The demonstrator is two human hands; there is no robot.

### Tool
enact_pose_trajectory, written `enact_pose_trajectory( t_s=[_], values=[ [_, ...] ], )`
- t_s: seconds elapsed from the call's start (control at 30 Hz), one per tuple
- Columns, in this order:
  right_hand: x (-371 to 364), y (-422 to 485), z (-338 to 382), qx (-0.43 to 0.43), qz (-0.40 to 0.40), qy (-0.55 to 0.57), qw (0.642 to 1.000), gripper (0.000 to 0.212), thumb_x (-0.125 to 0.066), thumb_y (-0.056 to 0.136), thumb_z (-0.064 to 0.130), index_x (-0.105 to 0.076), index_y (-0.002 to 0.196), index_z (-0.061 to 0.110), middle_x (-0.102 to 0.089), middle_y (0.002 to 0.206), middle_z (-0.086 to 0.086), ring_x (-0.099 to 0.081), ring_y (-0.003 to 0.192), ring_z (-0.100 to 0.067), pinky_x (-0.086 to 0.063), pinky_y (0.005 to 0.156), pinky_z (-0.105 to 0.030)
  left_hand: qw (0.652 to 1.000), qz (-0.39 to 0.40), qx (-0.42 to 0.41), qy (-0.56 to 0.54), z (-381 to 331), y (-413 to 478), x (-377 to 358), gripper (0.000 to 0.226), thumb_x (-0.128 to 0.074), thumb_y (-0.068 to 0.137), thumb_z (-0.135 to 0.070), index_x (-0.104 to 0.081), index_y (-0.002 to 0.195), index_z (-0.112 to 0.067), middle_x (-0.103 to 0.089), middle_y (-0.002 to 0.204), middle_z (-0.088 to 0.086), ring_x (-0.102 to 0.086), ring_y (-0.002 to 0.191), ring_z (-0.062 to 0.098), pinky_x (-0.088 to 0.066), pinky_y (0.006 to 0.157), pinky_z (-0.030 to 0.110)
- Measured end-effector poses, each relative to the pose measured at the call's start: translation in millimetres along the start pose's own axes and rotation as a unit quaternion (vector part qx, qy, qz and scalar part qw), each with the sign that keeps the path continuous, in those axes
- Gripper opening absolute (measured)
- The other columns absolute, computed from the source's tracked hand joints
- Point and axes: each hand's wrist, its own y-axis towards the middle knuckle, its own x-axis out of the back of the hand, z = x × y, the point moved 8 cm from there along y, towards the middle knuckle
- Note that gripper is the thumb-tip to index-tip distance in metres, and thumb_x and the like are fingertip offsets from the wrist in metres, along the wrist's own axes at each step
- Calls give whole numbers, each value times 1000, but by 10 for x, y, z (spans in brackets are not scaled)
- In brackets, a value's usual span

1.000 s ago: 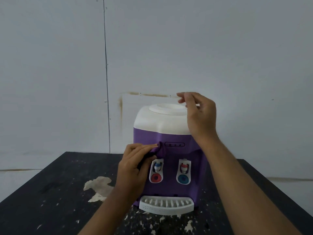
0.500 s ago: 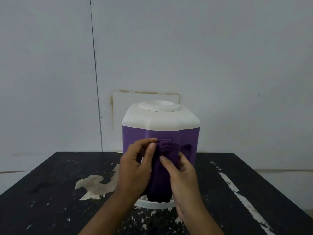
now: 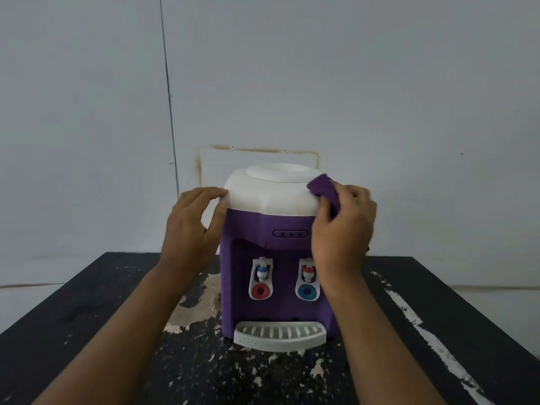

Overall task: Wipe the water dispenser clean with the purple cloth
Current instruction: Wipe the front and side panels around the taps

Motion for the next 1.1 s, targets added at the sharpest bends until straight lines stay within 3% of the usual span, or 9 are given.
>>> enact_pose_trajectory(
  t_s=[0.1, 0.2, 0.37, 0.5, 0.7, 0.87, 0.93, 1.0, 1.1],
  values=[
    [-195, -109, 226, 52, 25, -37, 998, 34, -66, 105, 7, -74, 138, 8, -68, 132, -8, -57, 118, -30, -59, 93, -39, 1000, -14, 11, -13, 22, 55, 45, 29, -51, 109, -38, -75, 121, -25, -69, 120, -18, -52, 113, -6, -43, 95, 16],
    [-248, -361, 303, 124, 17, -59, 990, 40, -68, 102, 5, -73, 141, 8, -67, 139, -9, -55, 119, -31, -56, 98, -36, 1000, 8, -5, -14, 27, 113, 43, 25, -54, 109, -33, -75, 120, -28, -64, 116, -24, -56, 106, -4, -43, 89, 13],
    [-218, -718, -56, 214, -9, -43, 976, 39, -71, 102, -3, -73, 141, 5, -69, 139, -18, -58, 118, -35, -56, 101, -45, 998, 41, -51, 19, 14, 229, 46, 22, -61, 106, -28, -76, 122, -25, -71, 120, -11, -60, 113, 12, -48, 95, 26],
    [-284, -886, -172, 226, -13, -48, 973, 35, -69, 107, 6, -72, 142, 3, -67, 138, -23, -56, 122, -34, -54, 104, -46, 997, 41, -64, 13, -33, 262, 49, 20, -66, 103, -16, -79, 117, -17, -75, 119, -6, -59, 120, 15, -46, 103, 29],
    [-655, -926, 401, 336, 24, -91, 937, 43, -76, 101, 6, -72, 144, 9, -70, 140, -15, -52, 120, -32, -49, 98, -45, 996, 61, -6, -61, 43, 316, 88, 42, -51, 95, 1, -83, 111, -18, -73, 111, -15, -63, 105, 3, -46, 93, 11],
    [-929, -1228, 611, 439, 81, -138, 884, 41, -50, 110, 10, -73, 143, 15, -72, 144, -9, -50, 122, -31, -41, 100, -43, 994, 62, 3, -88, 0, 363, 110, 49, -40, 90, -3, -84, 107, -14, -70, 102, -13, -63, 98, -11, -45, 85, 4],
    [-850, -1264, 478, 449, 78, -146, 878, 45, -45, 111, 7, -73, 144, 17, -71, 146, -7, -51, 122, -30, -41, 100, -43, 995, 63, 4, -82, 27, 357, 109, 49, -43, 89, 2, -84, 108, -15, -71, 102, -12, -63, 99, -9, -45, 87, 4],
    [-708, -1190, 328, 429, 49, -147, 890, 44, -54, 107, 6, -74, 144, 20, -73, 143, -7, -52, 117, -29, -43, 96, -44, 996, 67, -1, -67, 56, 337, 97, 51, -48, 86, 10, -84, 111, -17, -72, 104, -9, -63, 100, -5, -45, 88, 5],
    [-673, -1039, 324, 392, 30, -135, 910, 43, -50, 109, 8, -74, 143, 18, -74, 140, -10, -53, 113, -31, -45, 91, -46, 995, 76, 2, -65, 36, 334, 90, 49, -48, 86, 5, -83, 112, -17, -71, 104, -11, -62, 101, -7, -44, 89, 4]
  ],
)
